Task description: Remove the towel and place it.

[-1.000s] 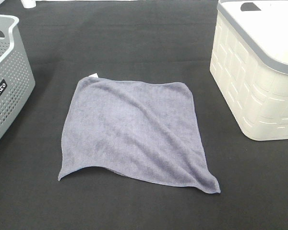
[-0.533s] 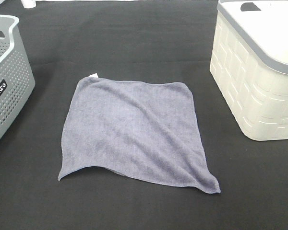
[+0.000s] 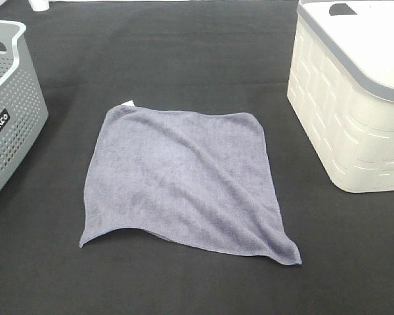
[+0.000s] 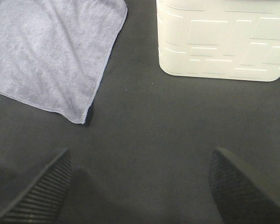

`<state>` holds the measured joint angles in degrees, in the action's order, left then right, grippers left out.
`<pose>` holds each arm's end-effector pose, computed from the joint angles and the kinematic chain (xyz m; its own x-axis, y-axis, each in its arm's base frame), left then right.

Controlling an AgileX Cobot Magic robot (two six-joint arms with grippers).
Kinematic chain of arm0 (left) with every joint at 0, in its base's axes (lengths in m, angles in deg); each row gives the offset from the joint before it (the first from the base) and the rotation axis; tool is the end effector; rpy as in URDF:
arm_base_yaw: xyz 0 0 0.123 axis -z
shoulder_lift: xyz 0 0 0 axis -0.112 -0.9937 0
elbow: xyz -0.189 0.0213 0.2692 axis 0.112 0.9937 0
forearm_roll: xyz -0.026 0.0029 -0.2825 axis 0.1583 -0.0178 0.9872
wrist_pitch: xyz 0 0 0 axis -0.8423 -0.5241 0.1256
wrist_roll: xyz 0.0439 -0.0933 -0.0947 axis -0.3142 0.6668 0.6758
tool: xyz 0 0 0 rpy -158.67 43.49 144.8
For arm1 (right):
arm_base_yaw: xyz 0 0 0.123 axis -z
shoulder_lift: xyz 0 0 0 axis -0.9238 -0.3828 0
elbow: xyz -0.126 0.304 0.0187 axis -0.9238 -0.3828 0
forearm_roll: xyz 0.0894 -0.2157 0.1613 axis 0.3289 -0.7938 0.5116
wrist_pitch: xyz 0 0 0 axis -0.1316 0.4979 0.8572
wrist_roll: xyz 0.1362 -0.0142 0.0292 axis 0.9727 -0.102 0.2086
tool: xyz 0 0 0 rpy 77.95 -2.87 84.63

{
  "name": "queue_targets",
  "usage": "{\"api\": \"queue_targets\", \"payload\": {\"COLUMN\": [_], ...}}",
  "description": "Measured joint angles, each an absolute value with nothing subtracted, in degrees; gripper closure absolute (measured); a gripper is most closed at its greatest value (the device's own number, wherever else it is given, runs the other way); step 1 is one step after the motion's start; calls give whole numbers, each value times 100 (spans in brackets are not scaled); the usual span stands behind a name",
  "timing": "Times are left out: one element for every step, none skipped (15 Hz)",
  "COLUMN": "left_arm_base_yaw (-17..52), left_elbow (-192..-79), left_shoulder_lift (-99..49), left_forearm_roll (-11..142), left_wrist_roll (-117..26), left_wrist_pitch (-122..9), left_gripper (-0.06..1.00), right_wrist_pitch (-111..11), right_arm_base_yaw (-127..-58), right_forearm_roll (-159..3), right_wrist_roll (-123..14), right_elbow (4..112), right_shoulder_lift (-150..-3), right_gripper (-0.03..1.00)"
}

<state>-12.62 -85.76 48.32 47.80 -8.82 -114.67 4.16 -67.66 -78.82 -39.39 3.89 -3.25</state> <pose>0.0170 0.0110 0.2742 -0.4497 -0.0550 -0.8915 -0.1682 0.9855 0.0241 0.0220 0.0159 0.2503 -0.5217 -0.0787 -0.8495 -0.1392 0.9902 -0.0062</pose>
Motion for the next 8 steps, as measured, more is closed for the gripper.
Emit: {"api": "queue_targets", "payload": {"left_arm_base_yaw": [-1262,-1262,-1262,-1262,-1262,-1262,-1262,-1262], "left_elbow": [-8576,-8576,-8576,-8576,-8576,-8576,-8576,-8576], "left_shoulder_lift": [4832,4832,4832,4832,4832,4832,4832,4832], "left_forearm_roll": [4791,4797,4797,4814,4825,4854,4877,4911], "left_wrist_roll": [-882,-882,-870,-865,-865,-859,-859,-859], "left_wrist_pitch": [-11467,-11467,-11467,-11461,-11461,-11461,-11461,-11461], "left_gripper": [26,26,26,26,26,26,26,26], "right_wrist_pitch": [416,416,416,416,416,416,416,416], "right_arm_base_yaw": [-6766,-6766,-6766,-6766,-6766,-6766,-6766,-6766], "right_forearm_roll": [-7871,-7871,-7871,-7871,-7871,-7871,-7871,-7871], "right_wrist_roll": [-3939,-3939,-3939,-3939,-3939,-3939,-3939,-3939], "right_elbow": [389,389,389,389,389,389,389,389], "right_shoulder_lift": [-325,-325,-325,-325,-325,-325,-325,-325], "right_gripper": [19,19,19,19,19,19,19,19]}}
